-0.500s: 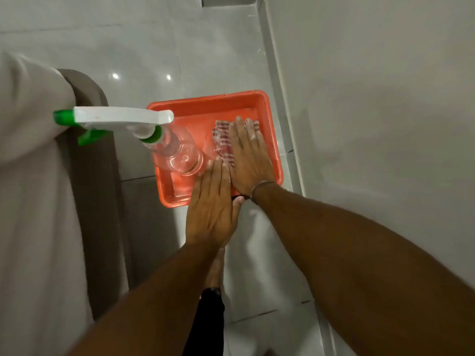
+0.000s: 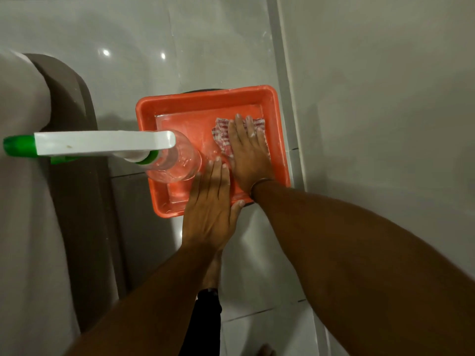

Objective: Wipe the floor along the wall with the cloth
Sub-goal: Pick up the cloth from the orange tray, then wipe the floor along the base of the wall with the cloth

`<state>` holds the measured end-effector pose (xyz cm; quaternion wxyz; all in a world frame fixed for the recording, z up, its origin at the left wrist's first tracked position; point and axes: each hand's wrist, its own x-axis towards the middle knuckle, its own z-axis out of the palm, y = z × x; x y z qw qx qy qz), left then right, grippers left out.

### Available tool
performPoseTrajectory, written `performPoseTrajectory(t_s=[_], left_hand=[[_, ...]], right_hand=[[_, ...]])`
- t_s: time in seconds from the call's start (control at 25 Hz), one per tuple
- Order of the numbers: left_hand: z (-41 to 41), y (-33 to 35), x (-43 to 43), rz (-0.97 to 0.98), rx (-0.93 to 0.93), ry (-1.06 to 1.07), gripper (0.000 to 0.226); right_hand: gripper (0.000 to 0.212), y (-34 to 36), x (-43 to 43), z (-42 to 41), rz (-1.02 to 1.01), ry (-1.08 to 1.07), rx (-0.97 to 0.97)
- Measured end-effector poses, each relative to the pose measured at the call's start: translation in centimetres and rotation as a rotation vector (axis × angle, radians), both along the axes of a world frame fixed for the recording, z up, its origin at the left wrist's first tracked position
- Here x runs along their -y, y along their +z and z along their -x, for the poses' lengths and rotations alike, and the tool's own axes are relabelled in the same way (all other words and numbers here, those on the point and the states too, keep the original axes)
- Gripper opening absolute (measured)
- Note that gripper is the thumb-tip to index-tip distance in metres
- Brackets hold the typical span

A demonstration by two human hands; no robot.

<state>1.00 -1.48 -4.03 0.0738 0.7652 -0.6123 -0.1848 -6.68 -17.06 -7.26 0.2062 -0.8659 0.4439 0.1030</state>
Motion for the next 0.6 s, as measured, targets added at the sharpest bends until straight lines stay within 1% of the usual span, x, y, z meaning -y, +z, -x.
performPoseTrajectory(t_s=[0.08,0.16,0.32,0.44,0.52,0.6], left_hand=[[0.0,0.2,0.0,-0.017,-0.001,0.004,0.081],[0.1,0.8,0.0,-0.005,0.004,-0.001,0.082],[1.7,3.4,-0.8,0.029,0.028,-0.019,0.08],[4.5,5.7,-2.8,0.008,0.041,-0.029,0.082],[7.1,6.8,-5.2,0.008,0.046,-0.031,0.083],[10.2,7.0,-8.4,0.004,0.055,-0.021,0.082]], right_hand=[[0.07,0.8,0.3,0.2,-0.068,-0.066,0.081],[0.067,2.4,0.1,0.7,-0.107,-0.144,0.2],[0.063,7.6,-1.9,2.3,-0.003,-0.264,0.43],[0.059,12.0,-5.7,5.9,0.109,-0.326,0.59],[0.061,13.9,-9.5,9.6,0.112,-0.356,0.595],[0.063,14.3,-13.9,13.5,0.08,-0.393,0.57]])
